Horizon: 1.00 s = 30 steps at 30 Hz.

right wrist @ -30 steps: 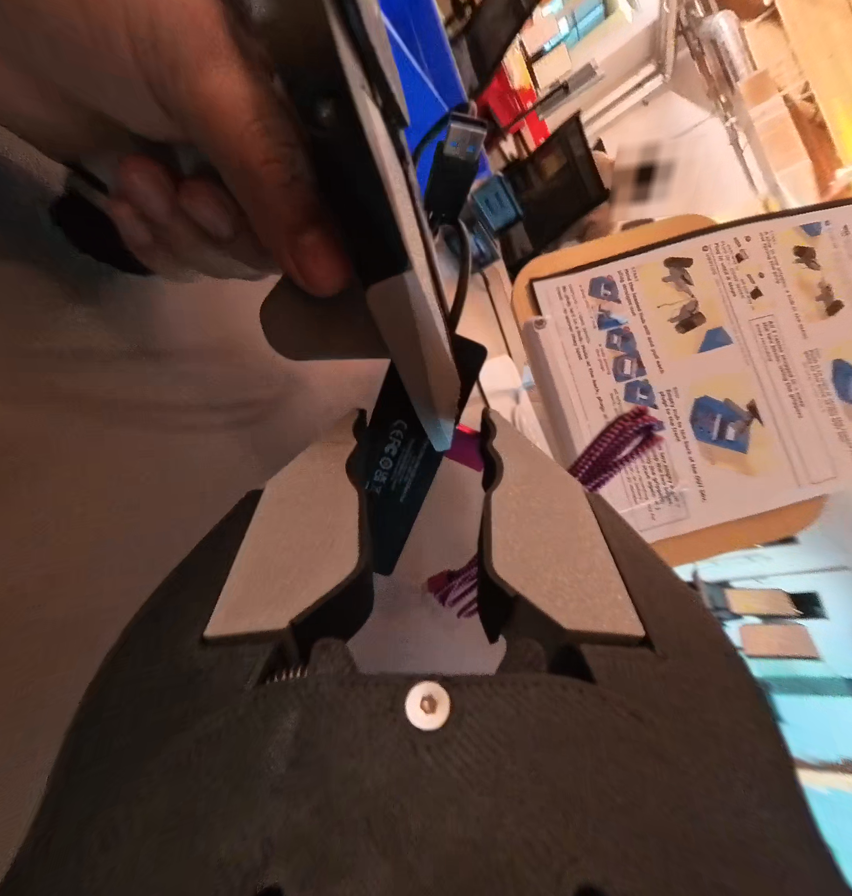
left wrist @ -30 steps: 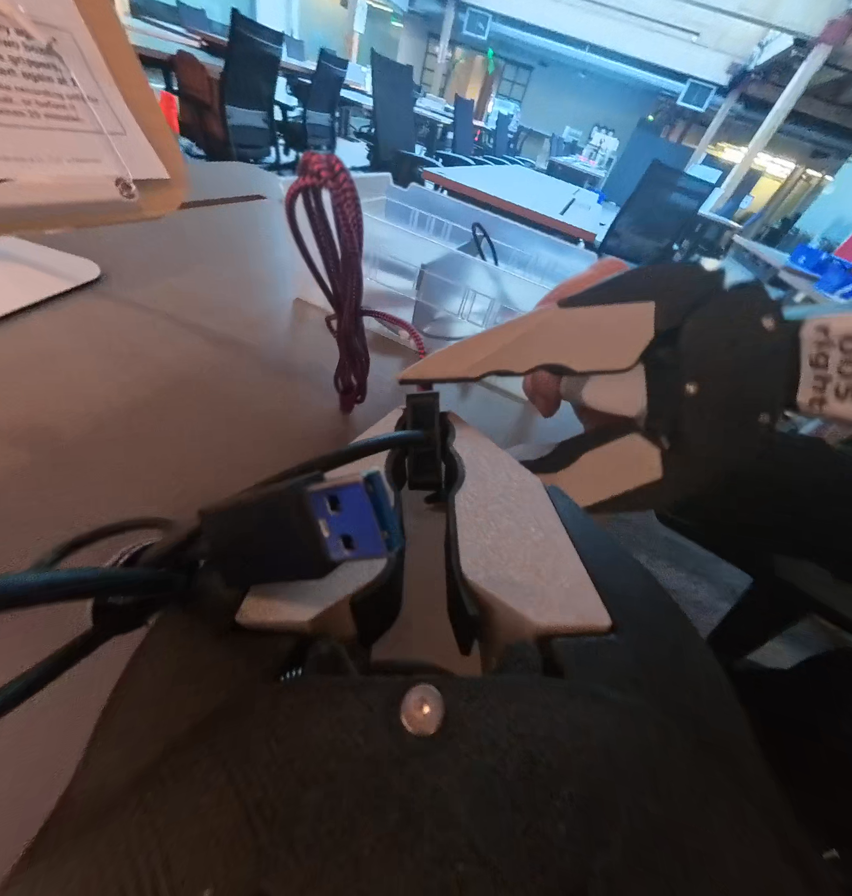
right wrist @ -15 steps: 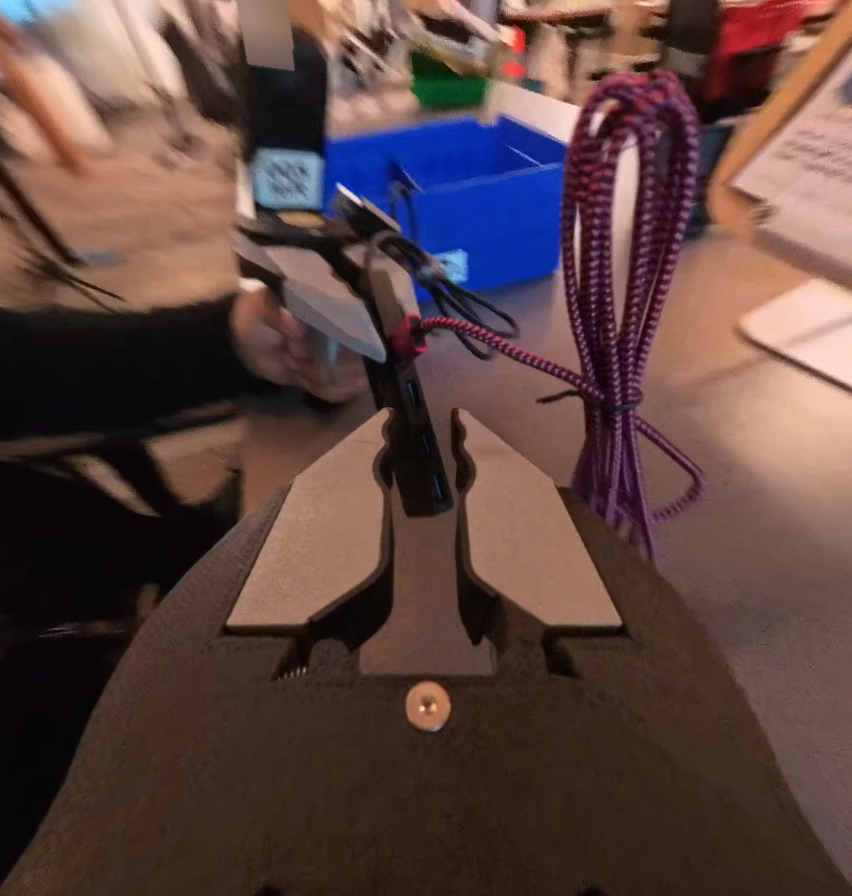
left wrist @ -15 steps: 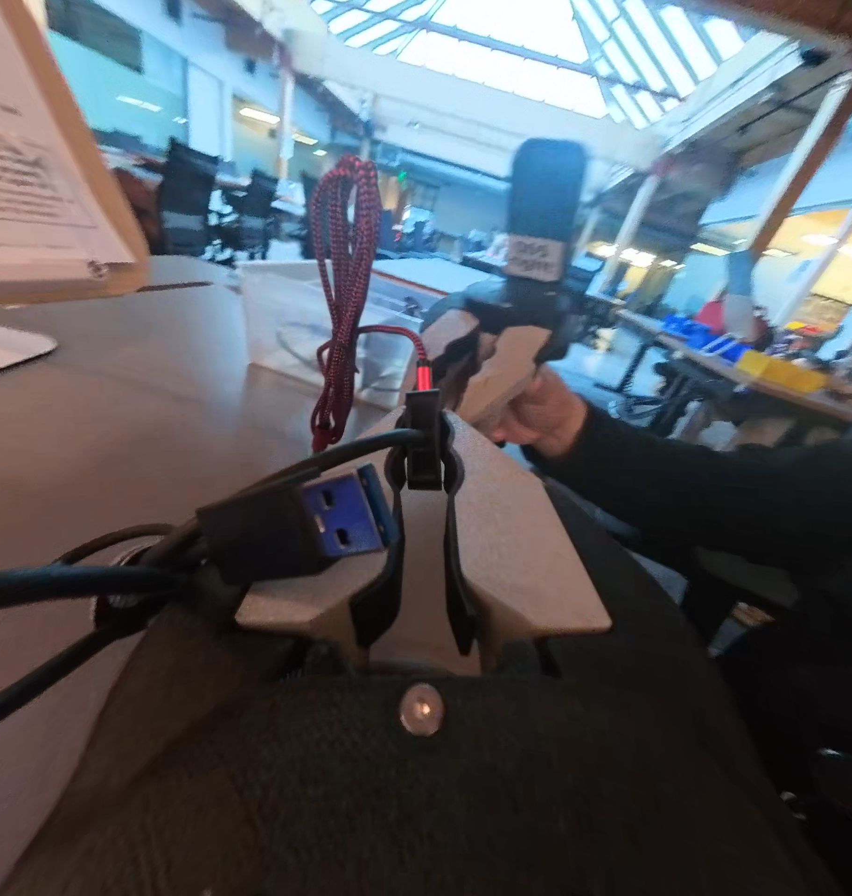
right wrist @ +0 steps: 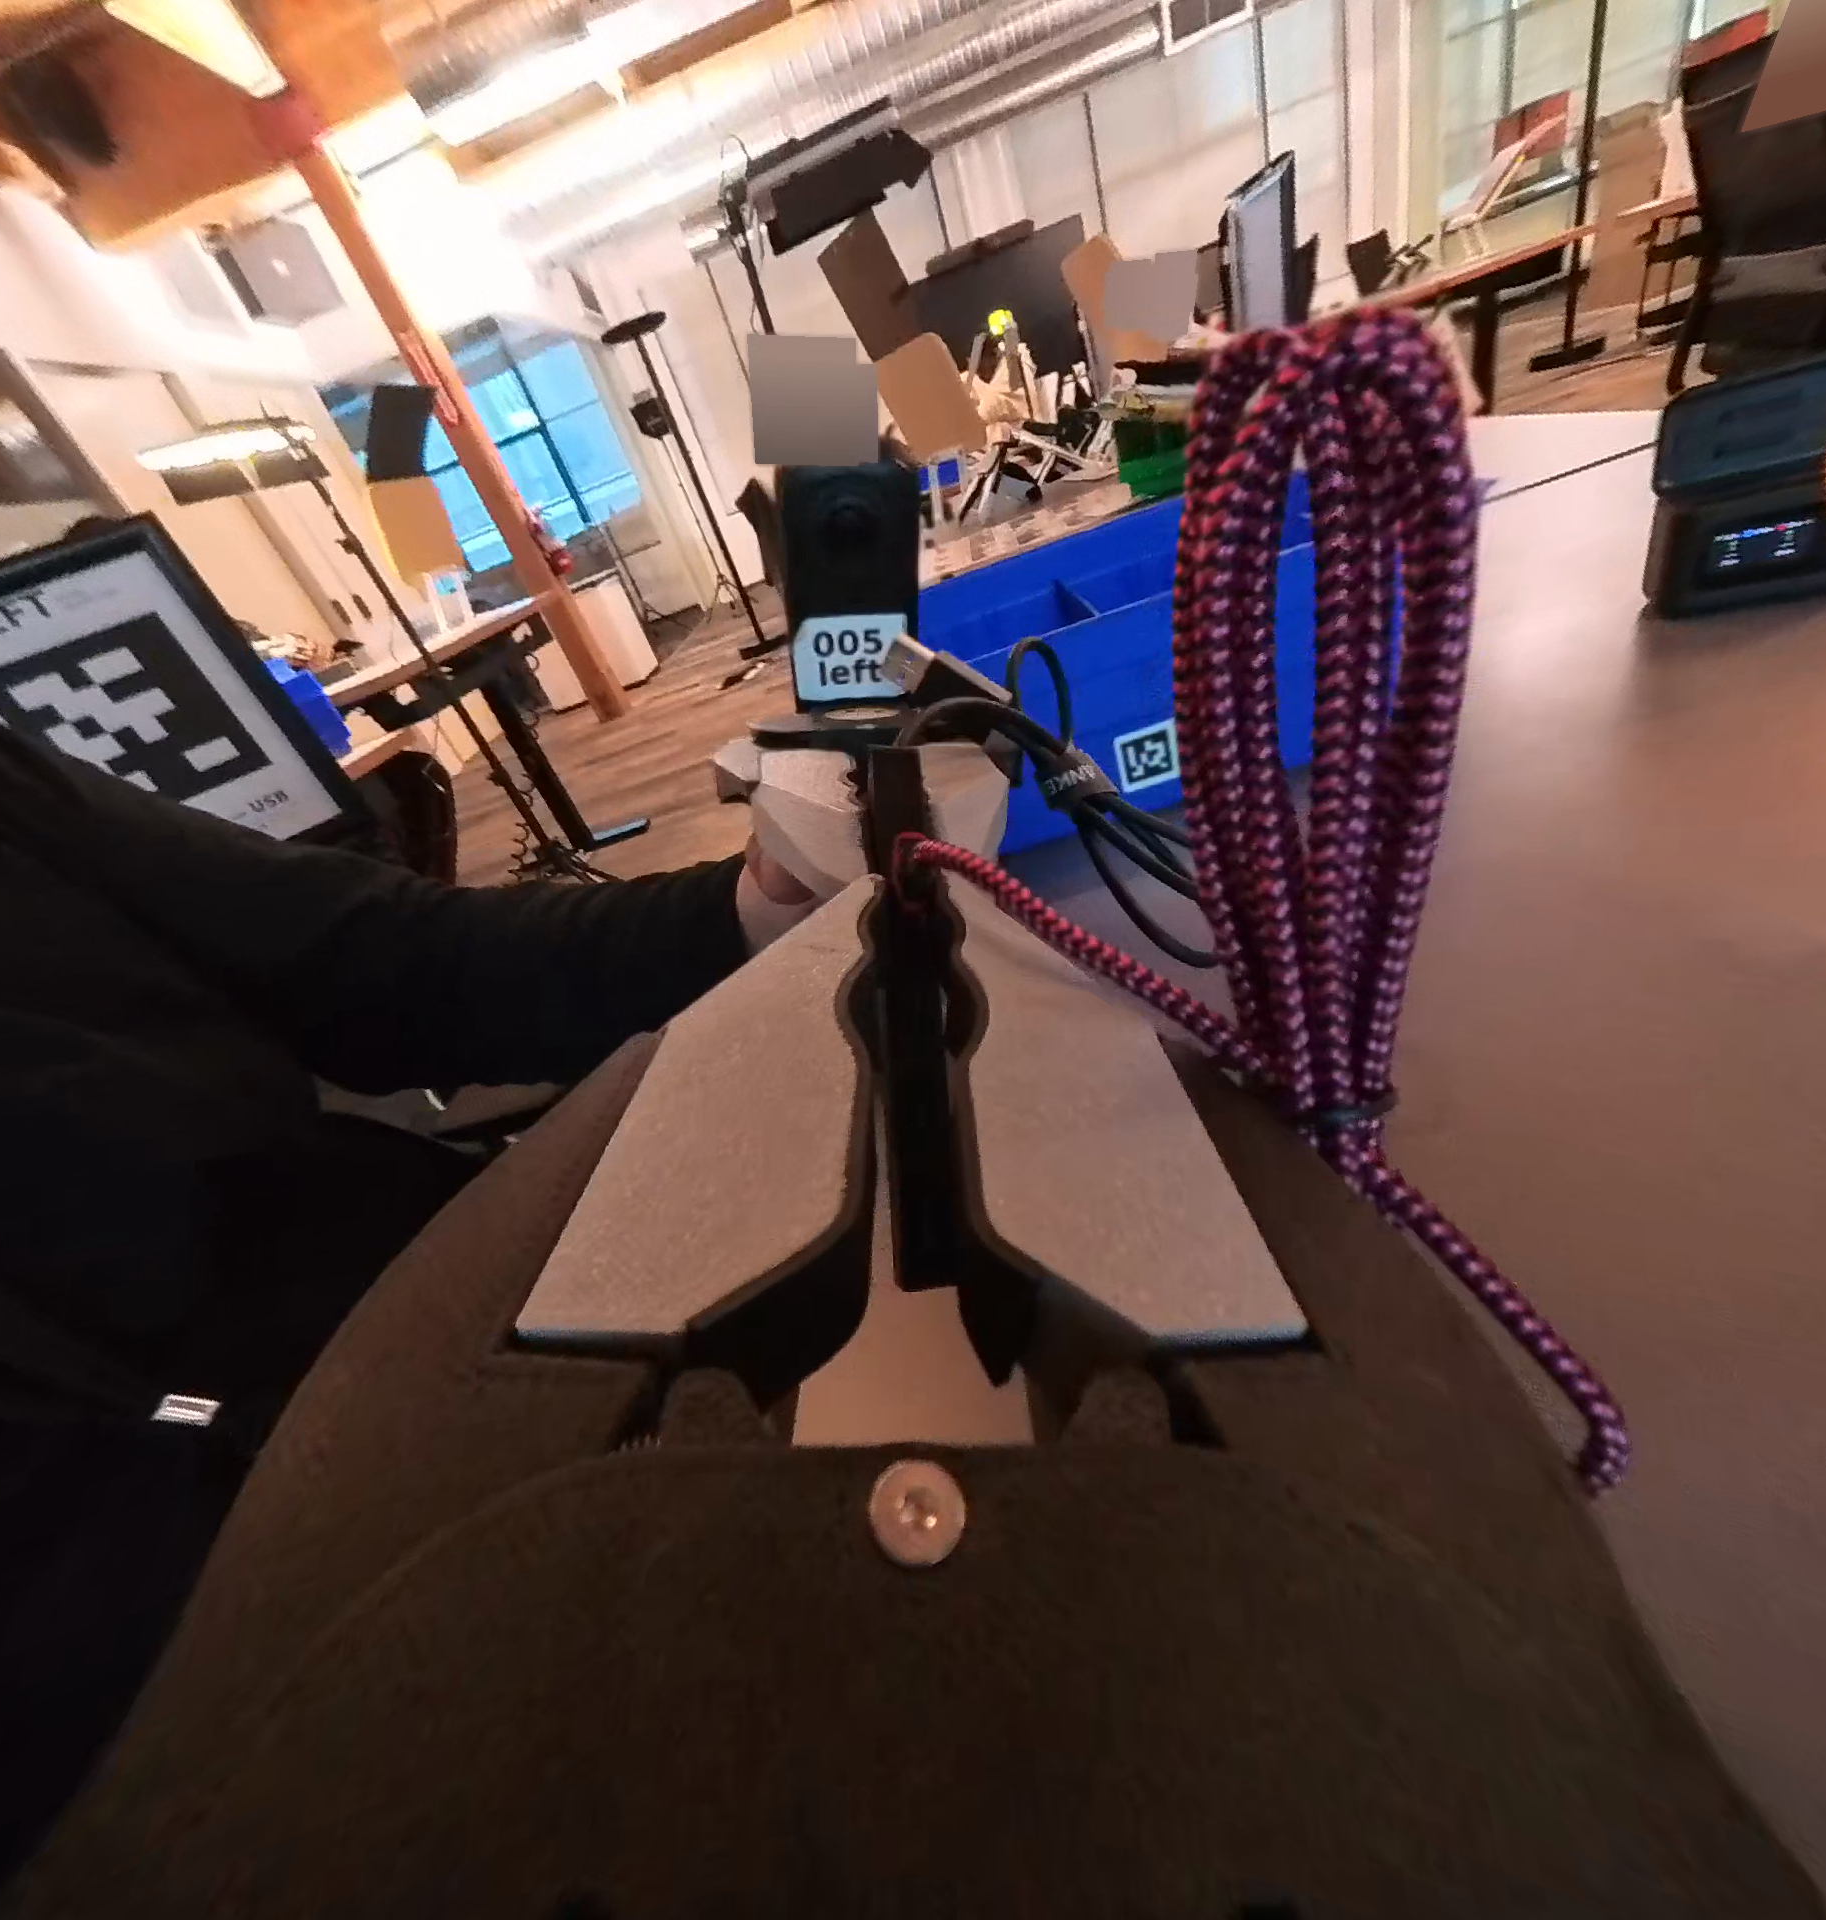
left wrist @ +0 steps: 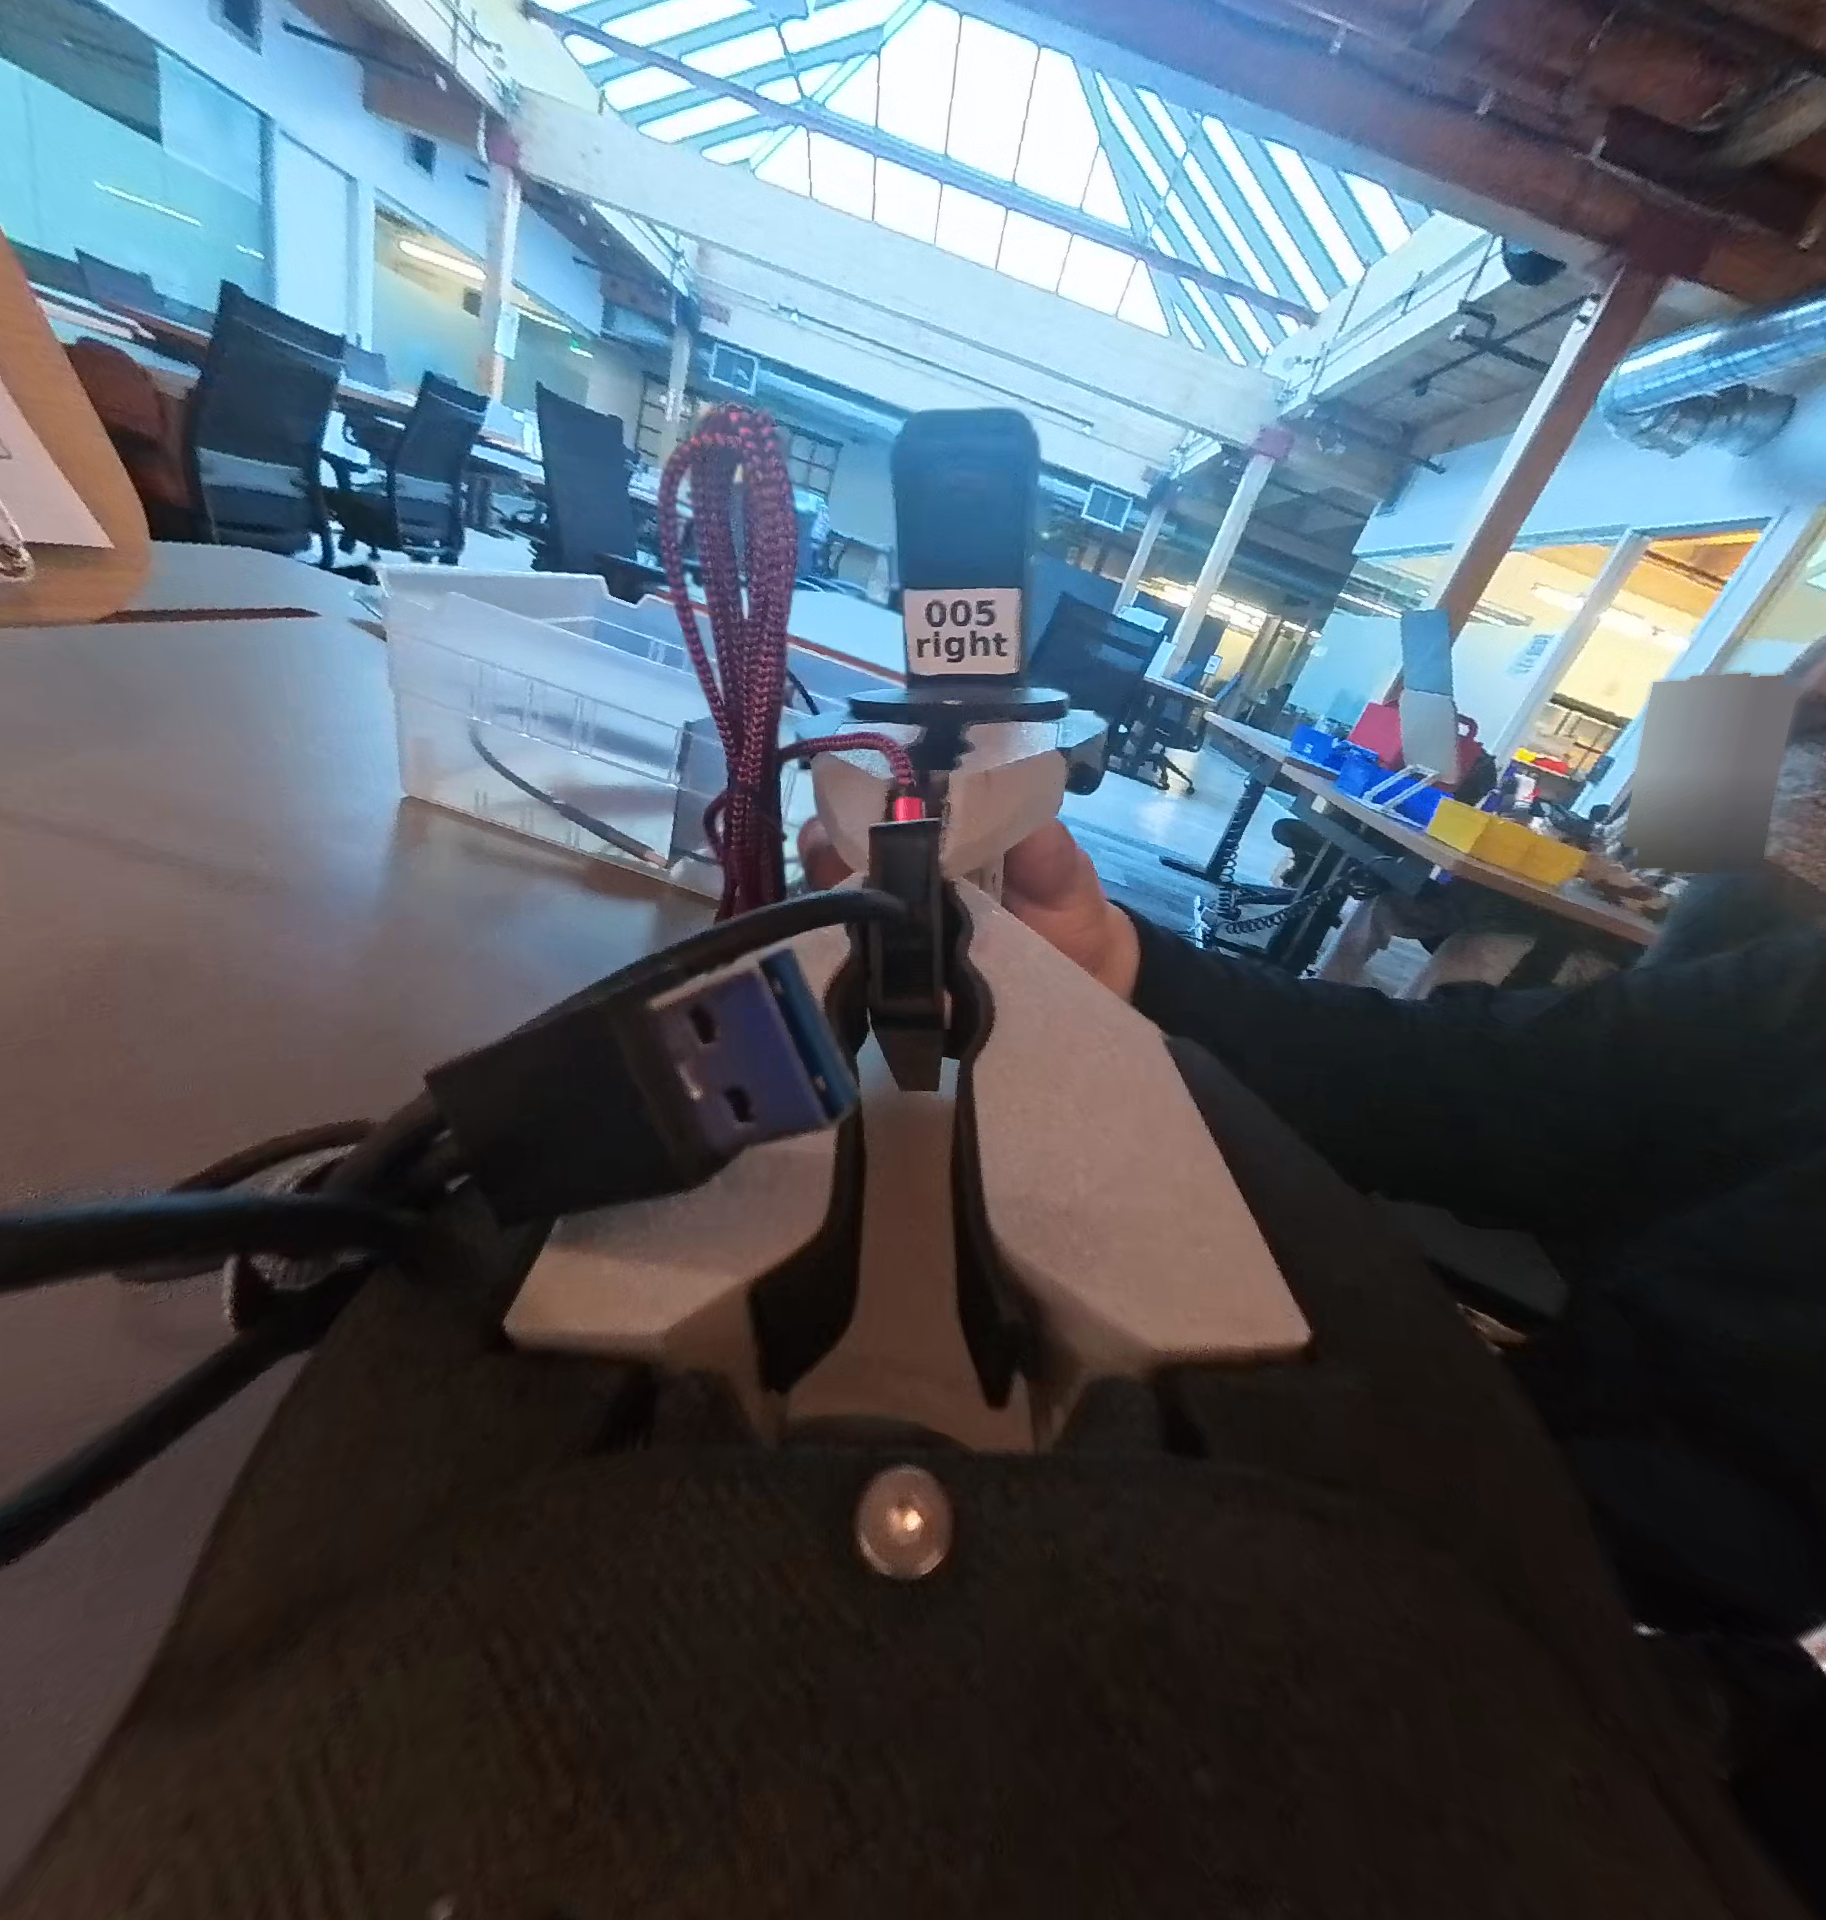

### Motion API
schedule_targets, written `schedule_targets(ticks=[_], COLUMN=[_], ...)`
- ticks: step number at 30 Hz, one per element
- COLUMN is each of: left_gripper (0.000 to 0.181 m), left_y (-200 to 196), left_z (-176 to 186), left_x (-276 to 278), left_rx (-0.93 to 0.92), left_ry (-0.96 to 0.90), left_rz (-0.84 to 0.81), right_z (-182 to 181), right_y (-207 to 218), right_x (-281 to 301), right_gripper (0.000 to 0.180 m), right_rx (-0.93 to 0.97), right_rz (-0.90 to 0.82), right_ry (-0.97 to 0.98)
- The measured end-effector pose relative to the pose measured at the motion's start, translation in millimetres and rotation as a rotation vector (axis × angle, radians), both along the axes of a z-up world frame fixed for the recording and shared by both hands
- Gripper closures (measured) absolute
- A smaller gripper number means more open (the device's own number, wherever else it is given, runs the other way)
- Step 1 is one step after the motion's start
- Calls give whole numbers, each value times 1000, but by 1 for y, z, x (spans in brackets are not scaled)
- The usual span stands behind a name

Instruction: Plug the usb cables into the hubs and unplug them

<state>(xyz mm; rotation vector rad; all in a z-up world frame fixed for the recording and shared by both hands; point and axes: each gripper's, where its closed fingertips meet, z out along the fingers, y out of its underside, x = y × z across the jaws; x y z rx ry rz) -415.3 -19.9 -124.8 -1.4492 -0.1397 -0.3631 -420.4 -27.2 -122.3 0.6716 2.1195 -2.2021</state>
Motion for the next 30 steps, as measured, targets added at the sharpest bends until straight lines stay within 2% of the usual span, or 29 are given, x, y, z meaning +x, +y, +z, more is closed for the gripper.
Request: schedule_targets(ticks=[2,5,7,9,15,18,21,30], left_gripper=[173,156,152,161,157,169,170,172], left_y=[1,2,2,2,10,16,20,25], left_z=[-2,-5,-5,-4,-10,-12,-15,-11], left_x=[-2,6,9,7,24,24,22,22], left_rx=[-11,-30,-27,-23,-77,-91,-111,-80], left_ry=[-11,-47,-44,-37,50,157,181,221], left_rz=[13,-59,-72,-53,-104,-67,-80,-67], right_z=[0,12,13,10,12,13,11,15], right_y=[1,6,9,7,-10,-7,-3,-6], right_x=[-2,-4,-1,4,10,10,8,9], right_gripper=[175,175,175,176,175,175,175,175], right_rx=[12,-44,-21,28,69,65,86,4], right_rz=[-21,-50,-44,-26,-25,-20,-34,1], right_ry=[-6,0,13,21,39,34,40,48])
